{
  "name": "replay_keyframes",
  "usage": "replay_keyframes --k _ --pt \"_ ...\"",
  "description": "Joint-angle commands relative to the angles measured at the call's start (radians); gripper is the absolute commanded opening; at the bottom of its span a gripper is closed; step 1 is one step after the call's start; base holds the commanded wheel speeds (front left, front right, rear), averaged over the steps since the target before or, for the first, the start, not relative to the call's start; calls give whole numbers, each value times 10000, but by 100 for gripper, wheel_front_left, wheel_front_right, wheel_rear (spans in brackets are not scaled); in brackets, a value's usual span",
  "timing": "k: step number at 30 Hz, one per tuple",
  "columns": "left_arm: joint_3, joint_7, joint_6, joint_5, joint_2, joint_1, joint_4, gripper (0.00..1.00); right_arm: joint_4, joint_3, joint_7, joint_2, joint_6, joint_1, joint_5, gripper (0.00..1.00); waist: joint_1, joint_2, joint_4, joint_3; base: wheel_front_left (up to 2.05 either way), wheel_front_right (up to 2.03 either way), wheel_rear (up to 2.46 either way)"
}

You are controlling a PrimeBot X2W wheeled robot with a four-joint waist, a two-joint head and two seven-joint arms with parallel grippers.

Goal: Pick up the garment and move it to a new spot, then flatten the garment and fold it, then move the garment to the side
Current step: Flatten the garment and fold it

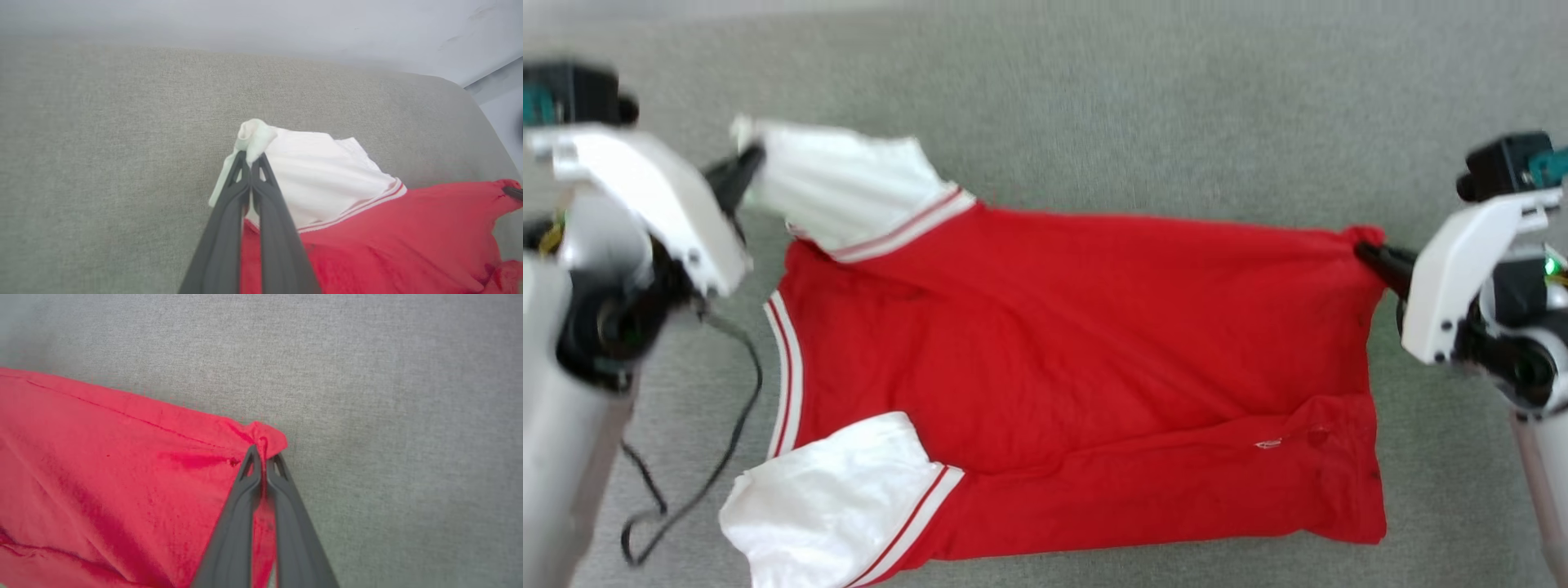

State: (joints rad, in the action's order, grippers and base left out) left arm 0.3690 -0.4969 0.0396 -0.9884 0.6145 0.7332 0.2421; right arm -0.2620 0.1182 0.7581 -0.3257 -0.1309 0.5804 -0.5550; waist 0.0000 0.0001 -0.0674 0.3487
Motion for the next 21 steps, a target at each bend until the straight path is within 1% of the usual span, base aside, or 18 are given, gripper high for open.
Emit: replay_keyframes --k 1,7,13,16,19,20,21 --pt "-187 326 100 -100 49 -559 -205 0 179 -165 -157 -10 4 -340 -6 0 0 -1 152 -524 0 0 0" --pt "-499 1285 525 -456 0 -3213 -1090 0 695 -720 -679 176 4 -1894 40 0 0 -1 336 -1238 0 0 0" --pt "-655 1944 1052 -768 -223 -5594 -1859 0 912 -1159 -1234 526 4 -3333 17 0 0 -1 355 -1650 0 0 0" --pt "-554 2044 1256 -934 -428 -6530 -2086 0 857 -1340 -1401 702 4 -3990 -14 0 0 -1 368 -1760 0 0 0" --pt "-308 1982 1359 -1018 -593 -7164 -2016 0 737 -1458 -1550 913 4 -4566 10 0 0 -1 395 -1811 0 0 0" --pt "-256 2032 1312 -1064 -705 -7255 -1940 24 685 -1406 -1621 948 4 -4710 76 0 0 -1 397 -1813 0 0 0" --pt "-182 2061 1224 -1100 -822 -7325 -1846 100 617 -1383 -1731 1019 4 -4839 78 32 0 -1 402 -1820 0 0 0"
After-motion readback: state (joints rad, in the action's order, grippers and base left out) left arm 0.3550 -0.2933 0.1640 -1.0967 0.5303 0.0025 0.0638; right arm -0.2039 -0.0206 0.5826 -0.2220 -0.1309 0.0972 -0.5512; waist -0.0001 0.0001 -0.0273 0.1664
